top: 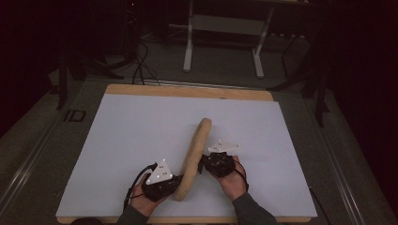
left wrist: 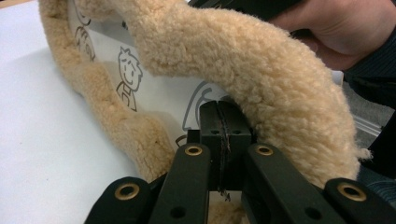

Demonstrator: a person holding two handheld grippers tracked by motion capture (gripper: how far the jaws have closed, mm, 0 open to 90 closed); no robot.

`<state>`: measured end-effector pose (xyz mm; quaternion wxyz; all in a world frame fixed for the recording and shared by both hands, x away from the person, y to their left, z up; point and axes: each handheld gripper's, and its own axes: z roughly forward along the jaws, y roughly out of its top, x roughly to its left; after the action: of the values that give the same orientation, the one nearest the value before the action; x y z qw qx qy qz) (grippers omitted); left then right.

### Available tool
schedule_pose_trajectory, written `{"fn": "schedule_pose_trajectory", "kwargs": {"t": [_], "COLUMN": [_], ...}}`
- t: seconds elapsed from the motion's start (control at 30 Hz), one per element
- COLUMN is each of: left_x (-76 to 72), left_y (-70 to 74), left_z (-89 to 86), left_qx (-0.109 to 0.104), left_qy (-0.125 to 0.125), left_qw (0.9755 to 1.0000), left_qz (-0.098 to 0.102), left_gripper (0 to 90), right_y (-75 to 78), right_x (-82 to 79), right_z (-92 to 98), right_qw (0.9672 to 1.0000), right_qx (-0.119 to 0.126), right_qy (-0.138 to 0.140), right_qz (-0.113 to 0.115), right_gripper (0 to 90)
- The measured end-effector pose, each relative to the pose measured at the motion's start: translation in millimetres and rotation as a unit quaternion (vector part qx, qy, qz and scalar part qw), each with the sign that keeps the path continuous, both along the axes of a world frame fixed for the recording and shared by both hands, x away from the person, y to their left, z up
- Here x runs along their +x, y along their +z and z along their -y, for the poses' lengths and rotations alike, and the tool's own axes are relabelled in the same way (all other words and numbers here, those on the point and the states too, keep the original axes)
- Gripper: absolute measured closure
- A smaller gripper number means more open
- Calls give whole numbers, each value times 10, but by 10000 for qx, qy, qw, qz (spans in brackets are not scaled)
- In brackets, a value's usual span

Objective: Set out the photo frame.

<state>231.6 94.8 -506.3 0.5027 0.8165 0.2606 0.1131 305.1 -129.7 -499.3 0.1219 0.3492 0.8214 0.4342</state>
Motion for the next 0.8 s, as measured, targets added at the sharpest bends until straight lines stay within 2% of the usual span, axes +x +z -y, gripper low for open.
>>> {"fn": "schedule_pose_trajectory", "kwargs": {"t": [0.57,0.8], "left_x": [-19,-25], "left_y": [2,8], "left_z": [102,124], "left_qx": [-74,-119], "left_qy": [-106,-122], "left_qw": [9999,9999], "left_qz": [13,22], "left_gripper": [900,900], "right_y": [3,8], "right_x": [-12,-30], "right_z": [-31,-48], "right_qw": [9999,9995], "right_qx": [3,-43], "right_qy": [135,298], "right_qz": [-79,-77], "right_gripper": [900,900]}}
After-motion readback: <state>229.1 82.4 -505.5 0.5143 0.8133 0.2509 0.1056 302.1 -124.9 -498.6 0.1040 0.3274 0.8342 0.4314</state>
